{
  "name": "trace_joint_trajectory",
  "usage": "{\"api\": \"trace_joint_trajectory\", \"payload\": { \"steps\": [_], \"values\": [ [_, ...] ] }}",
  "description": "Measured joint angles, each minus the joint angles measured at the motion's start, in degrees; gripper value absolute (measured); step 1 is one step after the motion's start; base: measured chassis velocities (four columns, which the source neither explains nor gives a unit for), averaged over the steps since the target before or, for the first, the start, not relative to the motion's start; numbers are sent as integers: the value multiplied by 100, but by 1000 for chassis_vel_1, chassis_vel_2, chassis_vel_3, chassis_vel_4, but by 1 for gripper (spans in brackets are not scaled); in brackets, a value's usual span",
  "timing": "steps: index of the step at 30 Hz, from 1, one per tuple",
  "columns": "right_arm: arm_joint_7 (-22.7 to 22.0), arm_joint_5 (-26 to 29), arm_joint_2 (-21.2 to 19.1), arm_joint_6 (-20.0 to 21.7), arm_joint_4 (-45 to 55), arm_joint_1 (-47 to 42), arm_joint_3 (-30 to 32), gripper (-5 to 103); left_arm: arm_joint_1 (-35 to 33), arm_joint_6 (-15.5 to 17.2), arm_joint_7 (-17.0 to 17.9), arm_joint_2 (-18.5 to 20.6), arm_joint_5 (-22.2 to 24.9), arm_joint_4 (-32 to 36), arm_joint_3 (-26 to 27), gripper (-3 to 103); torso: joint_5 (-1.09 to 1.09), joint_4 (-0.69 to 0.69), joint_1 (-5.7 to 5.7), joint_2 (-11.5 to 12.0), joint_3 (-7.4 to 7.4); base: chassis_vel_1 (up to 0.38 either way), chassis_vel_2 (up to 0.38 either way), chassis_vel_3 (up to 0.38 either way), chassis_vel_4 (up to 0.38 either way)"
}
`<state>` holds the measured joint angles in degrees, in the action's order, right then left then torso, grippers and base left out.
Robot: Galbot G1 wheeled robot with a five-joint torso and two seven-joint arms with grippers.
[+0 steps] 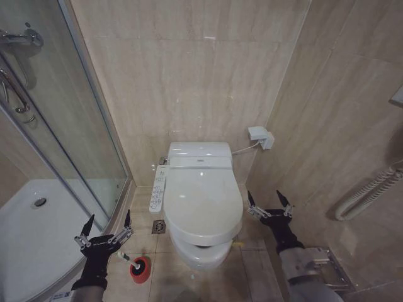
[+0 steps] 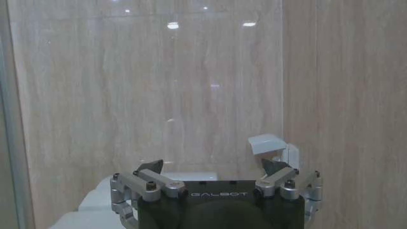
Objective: Open the toilet lid, clean the toilet bowl with a toilet brush, close the toilet lid, and flush.
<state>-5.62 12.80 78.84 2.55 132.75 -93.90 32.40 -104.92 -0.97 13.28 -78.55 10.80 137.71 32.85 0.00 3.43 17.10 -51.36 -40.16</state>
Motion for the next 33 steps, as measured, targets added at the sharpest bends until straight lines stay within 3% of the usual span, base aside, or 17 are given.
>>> {"api": "trace_joint_trajectory", "payload": {
  "steps": [12,33],
  "values": [
    [264,6,244,-139,211,-601,108,100,0,0,0,0,0,0,0,100,0,0,0,0,0,0,0,0,0],
    [331,-109,265,-93,212,-645,211,100,0,0,0,0,0,0,0,100,0,0,0,0,0,0,0,0,0]
  ]
}}
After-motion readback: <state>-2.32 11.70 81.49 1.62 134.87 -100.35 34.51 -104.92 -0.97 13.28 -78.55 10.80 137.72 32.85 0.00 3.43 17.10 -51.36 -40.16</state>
